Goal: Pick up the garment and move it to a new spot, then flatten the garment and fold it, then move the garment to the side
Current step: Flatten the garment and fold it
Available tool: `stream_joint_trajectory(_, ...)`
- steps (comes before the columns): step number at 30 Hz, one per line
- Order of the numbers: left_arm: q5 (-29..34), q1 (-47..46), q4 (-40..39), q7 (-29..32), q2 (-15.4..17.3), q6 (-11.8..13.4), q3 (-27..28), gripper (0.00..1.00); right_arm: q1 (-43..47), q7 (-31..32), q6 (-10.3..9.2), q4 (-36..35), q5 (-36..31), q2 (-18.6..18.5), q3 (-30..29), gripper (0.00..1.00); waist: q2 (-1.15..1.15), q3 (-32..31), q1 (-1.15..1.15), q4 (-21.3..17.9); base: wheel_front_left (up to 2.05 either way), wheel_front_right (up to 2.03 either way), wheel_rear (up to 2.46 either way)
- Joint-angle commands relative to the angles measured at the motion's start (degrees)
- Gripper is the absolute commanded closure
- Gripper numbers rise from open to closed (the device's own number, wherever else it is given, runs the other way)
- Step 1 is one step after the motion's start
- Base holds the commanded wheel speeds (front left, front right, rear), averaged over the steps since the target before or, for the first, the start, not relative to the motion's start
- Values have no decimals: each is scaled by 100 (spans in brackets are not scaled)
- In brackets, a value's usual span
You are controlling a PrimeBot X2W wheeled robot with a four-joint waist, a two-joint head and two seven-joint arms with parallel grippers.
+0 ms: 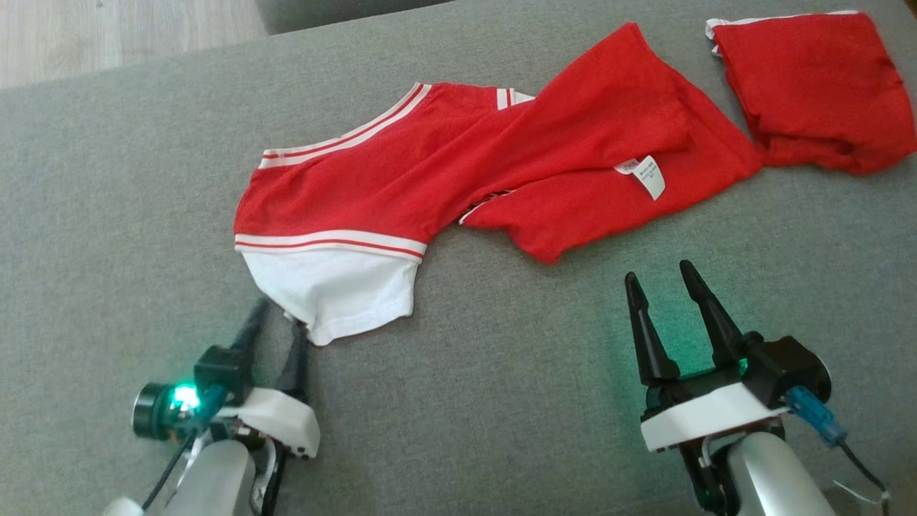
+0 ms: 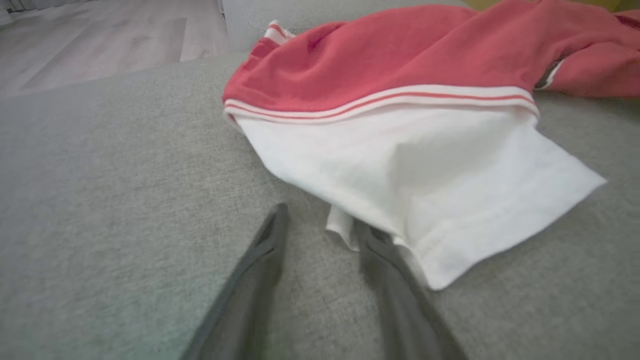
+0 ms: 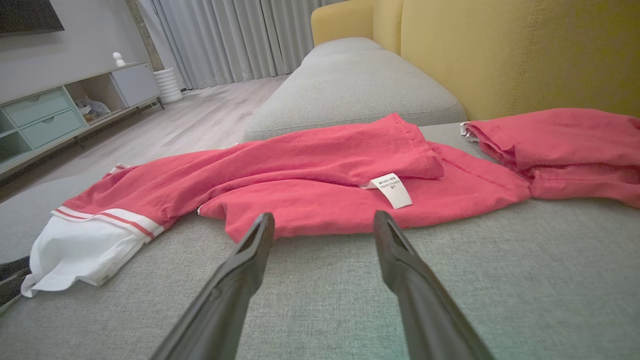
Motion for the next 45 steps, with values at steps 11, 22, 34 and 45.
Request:
stream_joint_trajectory(11, -122, -79, -337, -158, 37, 22, 147, 100, -39, -22, 39, -182, -54, -14, -26, 0, 0, -44, 1, 233, 0, 0, 0)
stream_joint_trajectory(22, -197, 724, -3063, -247, -99, 140, 670, 100, 11, -22, 39, -149, -174, -26, -151, 0, 0, -135, 1, 928, 0, 0, 0)
stream_joint_trajectory(34, -425, 1473, -4391, -248, -122, 61, 1233, 100, 77, -22, 39, -263, -184, -146, -342, 0, 0, -161, 1, 1214, 0, 0, 0)
stream_joint_trajectory(45, -276, 1326, -4343, -249, -122, 96, 1511, 100, -378, -22, 39, 264, -462, -589, -729, 0, 0, 29, 1, 1289, 0, 0, 0)
